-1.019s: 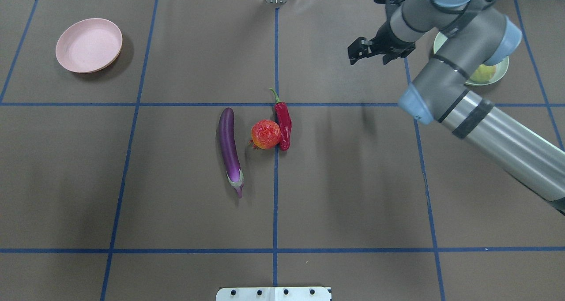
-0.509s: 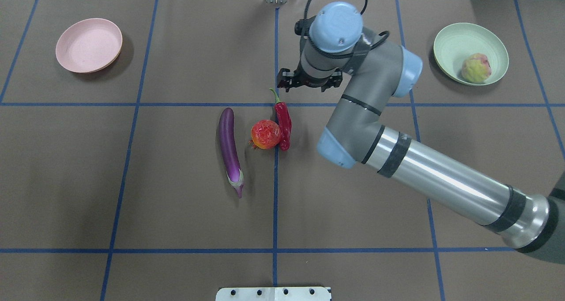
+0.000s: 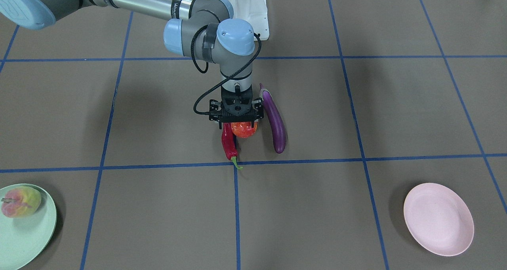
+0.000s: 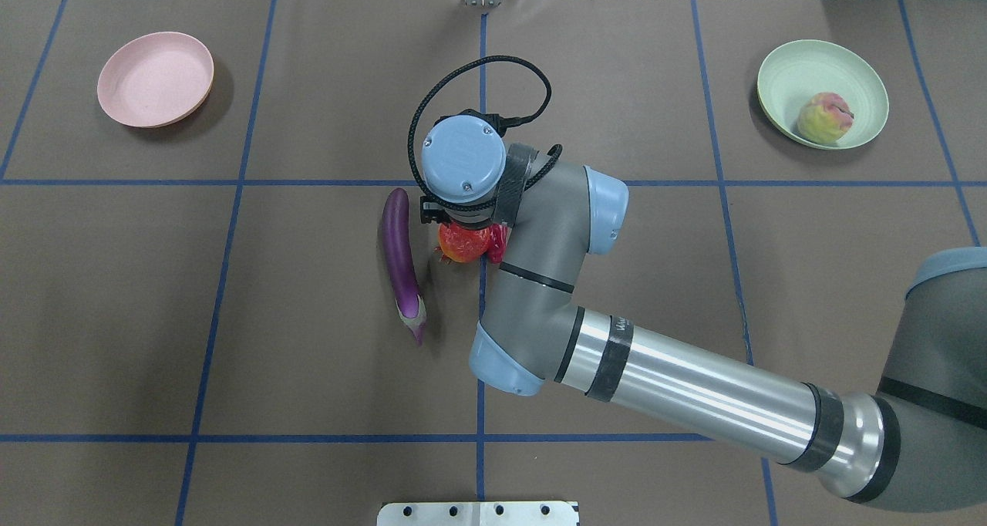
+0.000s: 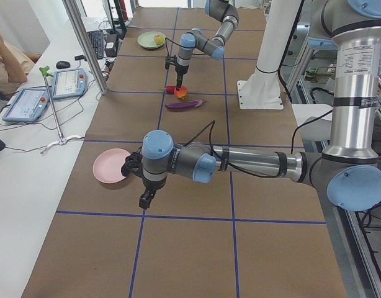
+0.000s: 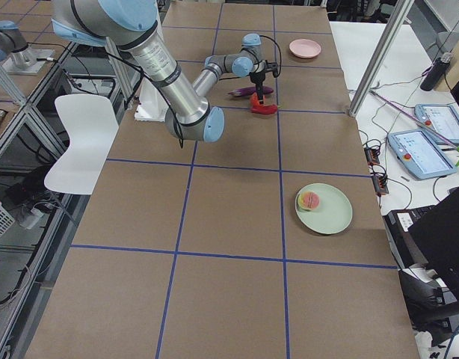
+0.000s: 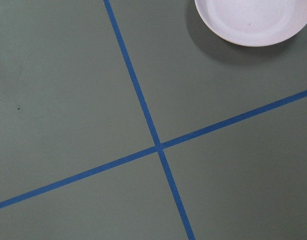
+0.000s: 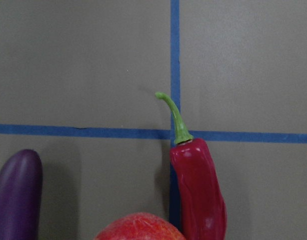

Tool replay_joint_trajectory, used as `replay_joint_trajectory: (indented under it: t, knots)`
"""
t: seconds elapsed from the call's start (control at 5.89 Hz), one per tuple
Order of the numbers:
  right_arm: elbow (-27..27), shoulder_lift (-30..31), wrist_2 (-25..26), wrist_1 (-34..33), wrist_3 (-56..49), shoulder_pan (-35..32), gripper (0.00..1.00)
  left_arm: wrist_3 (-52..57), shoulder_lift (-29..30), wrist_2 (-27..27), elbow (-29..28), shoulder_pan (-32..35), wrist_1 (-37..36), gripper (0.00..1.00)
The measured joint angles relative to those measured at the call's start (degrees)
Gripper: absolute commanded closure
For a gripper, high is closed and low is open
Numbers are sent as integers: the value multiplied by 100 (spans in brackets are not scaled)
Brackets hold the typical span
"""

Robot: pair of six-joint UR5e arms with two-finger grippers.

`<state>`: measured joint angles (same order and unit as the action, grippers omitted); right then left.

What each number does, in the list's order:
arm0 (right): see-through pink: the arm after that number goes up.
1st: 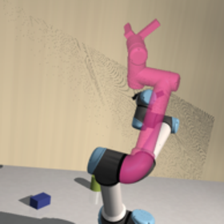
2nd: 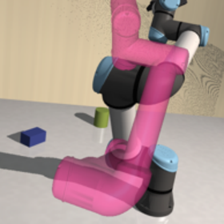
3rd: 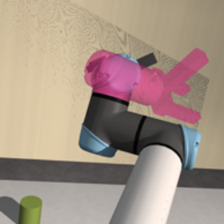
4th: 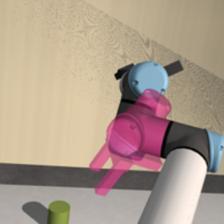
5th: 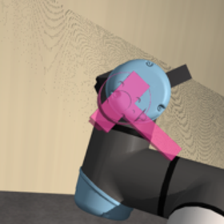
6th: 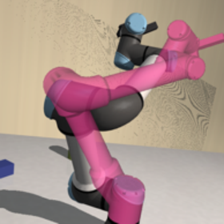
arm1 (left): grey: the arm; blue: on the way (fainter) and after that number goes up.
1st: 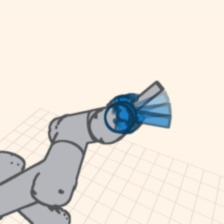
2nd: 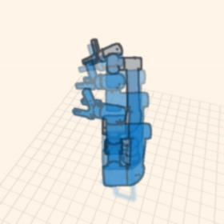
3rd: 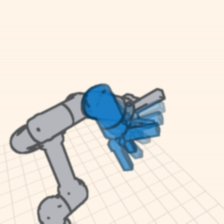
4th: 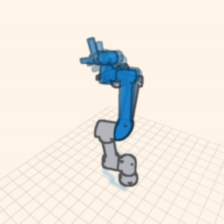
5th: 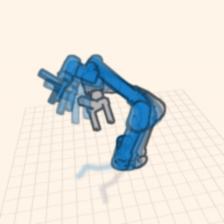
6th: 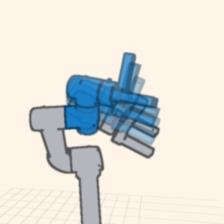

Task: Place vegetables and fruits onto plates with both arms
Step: 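Move the right gripper back to the red pomegranate and grasp it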

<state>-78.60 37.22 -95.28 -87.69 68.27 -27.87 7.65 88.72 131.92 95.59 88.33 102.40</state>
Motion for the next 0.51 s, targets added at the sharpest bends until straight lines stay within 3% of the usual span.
replay_joint_trajectory:
  t: [0.51]
  knots:
    - [27,-255,78,-47,157,77,0,0,-1,0,-49,0,44,0]
